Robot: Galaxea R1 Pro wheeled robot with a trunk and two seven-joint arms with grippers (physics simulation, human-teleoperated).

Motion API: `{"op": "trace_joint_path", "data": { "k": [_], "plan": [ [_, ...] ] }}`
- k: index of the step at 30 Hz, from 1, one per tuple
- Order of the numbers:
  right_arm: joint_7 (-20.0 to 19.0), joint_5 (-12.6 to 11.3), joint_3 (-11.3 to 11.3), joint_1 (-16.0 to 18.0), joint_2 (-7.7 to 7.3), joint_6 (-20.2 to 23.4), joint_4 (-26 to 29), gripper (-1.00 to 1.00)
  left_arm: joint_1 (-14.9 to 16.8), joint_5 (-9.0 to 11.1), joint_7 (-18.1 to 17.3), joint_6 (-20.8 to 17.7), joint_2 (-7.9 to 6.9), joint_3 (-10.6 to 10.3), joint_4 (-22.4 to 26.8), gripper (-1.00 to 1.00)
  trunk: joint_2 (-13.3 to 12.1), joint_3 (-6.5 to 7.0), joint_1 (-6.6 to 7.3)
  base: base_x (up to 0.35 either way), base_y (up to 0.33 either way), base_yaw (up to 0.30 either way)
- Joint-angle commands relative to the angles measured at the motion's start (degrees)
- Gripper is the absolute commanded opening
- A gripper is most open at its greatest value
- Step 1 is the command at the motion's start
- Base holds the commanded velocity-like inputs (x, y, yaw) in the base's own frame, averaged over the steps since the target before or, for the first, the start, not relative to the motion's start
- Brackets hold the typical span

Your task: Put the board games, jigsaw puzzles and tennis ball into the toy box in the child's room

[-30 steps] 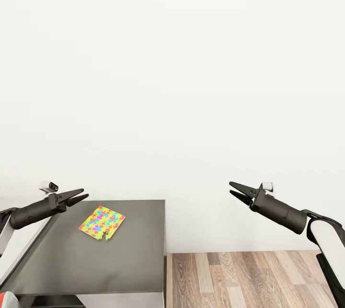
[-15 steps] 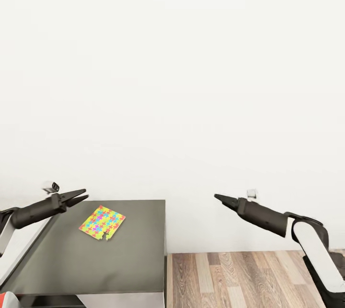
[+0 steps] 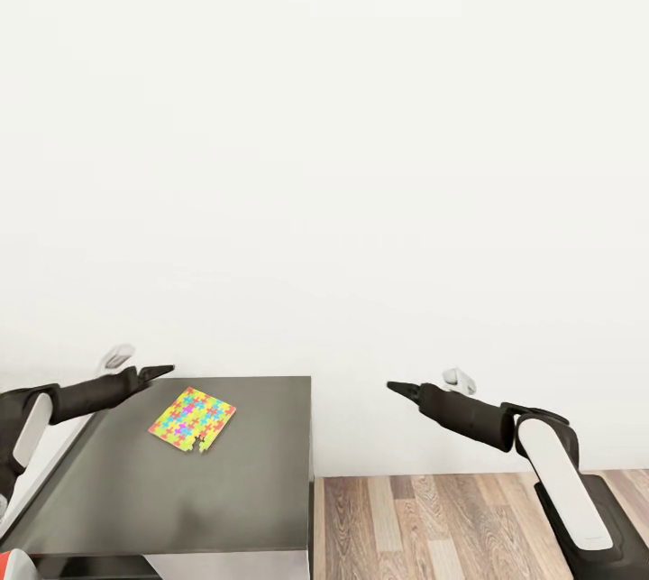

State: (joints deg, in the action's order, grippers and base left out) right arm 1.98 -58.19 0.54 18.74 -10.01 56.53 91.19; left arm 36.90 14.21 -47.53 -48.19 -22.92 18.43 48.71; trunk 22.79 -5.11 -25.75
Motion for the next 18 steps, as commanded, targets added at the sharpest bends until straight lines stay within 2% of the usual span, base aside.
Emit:
{"op": "trace_joint_path", "data": {
  "k": [1, 6, 13, 18],
  "plan": [
    [0.36, -0.15, 0.09, 0.06, 0.17, 0.15, 0.04, 1.0, 0.08, 0.14, 2.6, -0.14, 0.14, 0.09, 0.05, 1.0, 0.13, -0.13, -0.04, 0.0, 0.0, 0.0],
    [0.54, -0.02, 0.37, 0.07, 0.44, -0.16, 0.04, 1.0, 0.1, 0.33, 5.39, -0.07, 0.43, 0.13, 0.25, 1.0, 0.13, -0.13, -0.04, 0.0, 0.001, 0.0],
    [0.51, 0.01, 0.07, 0.07, 0.42, -0.27, 0.04, 1.0, 0.1, 0.15, 5.99, -0.11, 0.35, 0.1, 0.41, 1.0, 0.13, -0.13, -0.04, 0.023, 0.115, 0.0],
    [0.5, 0.04, 0.32, 0.07, 0.47, -0.34, 0.04, 1.0, 0.1, 0.12, 6.07, -0.07, 0.49, 0.09, 0.42, 1.0, 0.13, -0.13, -0.04, 0.004, 0.013, 0.0]
  ]
}}
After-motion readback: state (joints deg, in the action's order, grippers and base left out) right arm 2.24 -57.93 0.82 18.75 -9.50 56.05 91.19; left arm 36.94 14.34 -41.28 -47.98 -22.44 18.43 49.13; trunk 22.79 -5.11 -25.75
